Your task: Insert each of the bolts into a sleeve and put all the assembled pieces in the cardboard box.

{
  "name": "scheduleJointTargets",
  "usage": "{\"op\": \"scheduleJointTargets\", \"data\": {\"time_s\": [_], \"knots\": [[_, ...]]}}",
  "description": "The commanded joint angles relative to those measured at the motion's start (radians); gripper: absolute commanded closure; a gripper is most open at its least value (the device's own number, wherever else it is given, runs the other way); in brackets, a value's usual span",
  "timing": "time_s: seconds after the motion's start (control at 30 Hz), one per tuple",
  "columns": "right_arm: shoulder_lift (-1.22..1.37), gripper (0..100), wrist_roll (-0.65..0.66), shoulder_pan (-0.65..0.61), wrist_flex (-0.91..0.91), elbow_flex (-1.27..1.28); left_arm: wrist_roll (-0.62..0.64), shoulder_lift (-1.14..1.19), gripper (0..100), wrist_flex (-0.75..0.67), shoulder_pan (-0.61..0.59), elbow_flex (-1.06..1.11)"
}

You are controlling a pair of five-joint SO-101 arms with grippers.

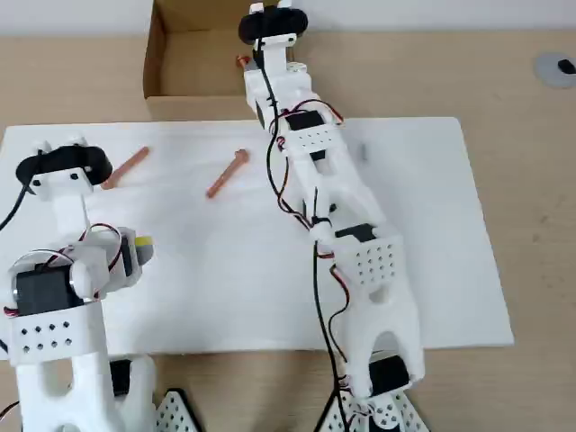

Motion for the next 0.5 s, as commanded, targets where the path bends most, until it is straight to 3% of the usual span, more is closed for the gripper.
{"op": "scheduleJointTargets", "data": {"time_s": [0.0,0.2,0.47], "knots": [[-0.028,91.2,0.009,0.007,0.041,-0.079,-0.009,-0.005,77,0.025,-0.006,-0.021],[-0.030,74.4,0.009,0.005,0.141,-0.105,-0.009,-0.005,77,0.037,-0.014,-0.038],[-0.030,72.6,0.006,-0.007,0.315,-0.282,-0.008,-0.005,77,0.038,-0.014,-0.029]]}}
